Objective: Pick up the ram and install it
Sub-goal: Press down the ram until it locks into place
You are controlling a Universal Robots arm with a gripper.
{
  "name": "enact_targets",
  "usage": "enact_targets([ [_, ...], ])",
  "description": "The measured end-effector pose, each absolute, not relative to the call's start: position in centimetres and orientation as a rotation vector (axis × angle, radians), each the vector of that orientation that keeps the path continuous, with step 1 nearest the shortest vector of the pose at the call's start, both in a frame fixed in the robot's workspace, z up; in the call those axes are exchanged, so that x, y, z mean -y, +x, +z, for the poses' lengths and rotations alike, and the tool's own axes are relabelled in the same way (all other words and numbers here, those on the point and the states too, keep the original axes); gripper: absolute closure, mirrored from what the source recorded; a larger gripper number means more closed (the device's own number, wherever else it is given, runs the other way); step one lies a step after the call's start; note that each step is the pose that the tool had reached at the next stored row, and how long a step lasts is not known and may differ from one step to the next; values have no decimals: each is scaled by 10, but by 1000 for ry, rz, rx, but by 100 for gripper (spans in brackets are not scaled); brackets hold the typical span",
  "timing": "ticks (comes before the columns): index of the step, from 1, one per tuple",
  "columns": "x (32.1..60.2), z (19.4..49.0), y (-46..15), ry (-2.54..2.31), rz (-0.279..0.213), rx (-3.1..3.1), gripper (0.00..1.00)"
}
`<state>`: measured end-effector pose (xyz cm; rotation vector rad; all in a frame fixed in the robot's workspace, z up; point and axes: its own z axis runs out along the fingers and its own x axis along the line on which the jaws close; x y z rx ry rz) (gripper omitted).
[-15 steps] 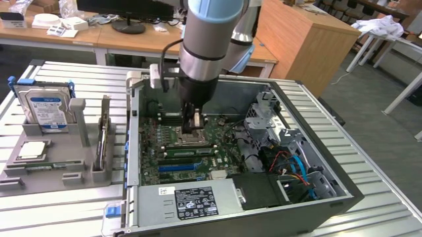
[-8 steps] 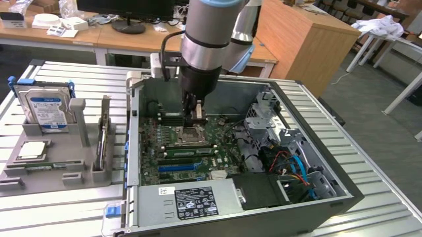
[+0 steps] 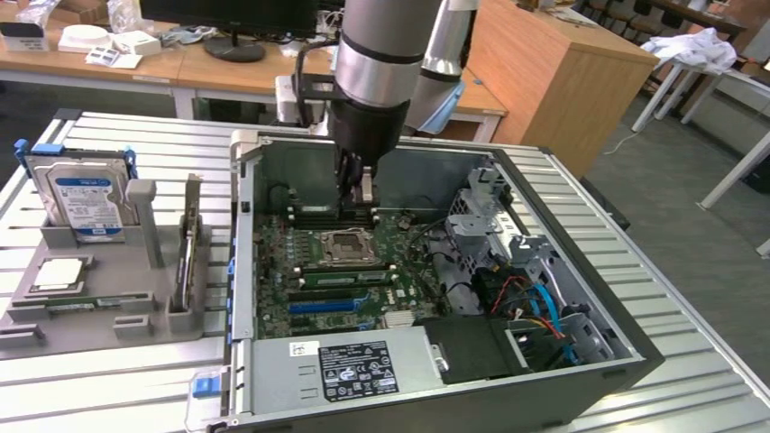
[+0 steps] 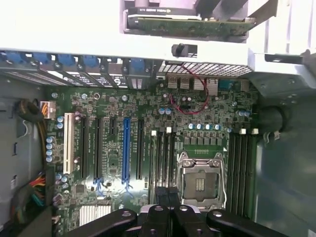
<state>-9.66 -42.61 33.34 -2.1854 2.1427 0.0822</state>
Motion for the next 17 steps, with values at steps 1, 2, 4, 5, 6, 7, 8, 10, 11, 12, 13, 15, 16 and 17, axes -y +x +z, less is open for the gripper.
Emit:
enact_targets([
  [1, 426, 336, -97, -2185, 82, -2143, 89],
  [2, 426, 338, -97, -2185, 82, -2143, 89],
  [4, 426, 342, -97, -2185, 82, -2143, 89],
  [5, 426, 344, -97, -2185, 82, -2143, 89],
  [6, 426, 346, -97, -2185, 82, -2143, 89],
  [7, 426, 347, -97, -2185, 82, -2143, 89],
  [8, 426, 348, -97, -2185, 82, -2143, 89],
  [10, 426, 348, -97, -2185, 82, -2143, 89],
  [11, 426, 348, -97, -2185, 82, -2143, 89],
  [12, 426, 348, -96, -2185, 82, -2142, 89],
  [13, 426, 348, -95, -2186, 83, -2143, 89],
  [15, 426, 348, -92, -2187, 86, -2144, 89],
  [16, 426, 348, -89, -2187, 86, -2145, 89],
  [17, 426, 348, -86, -2187, 87, -2145, 89],
])
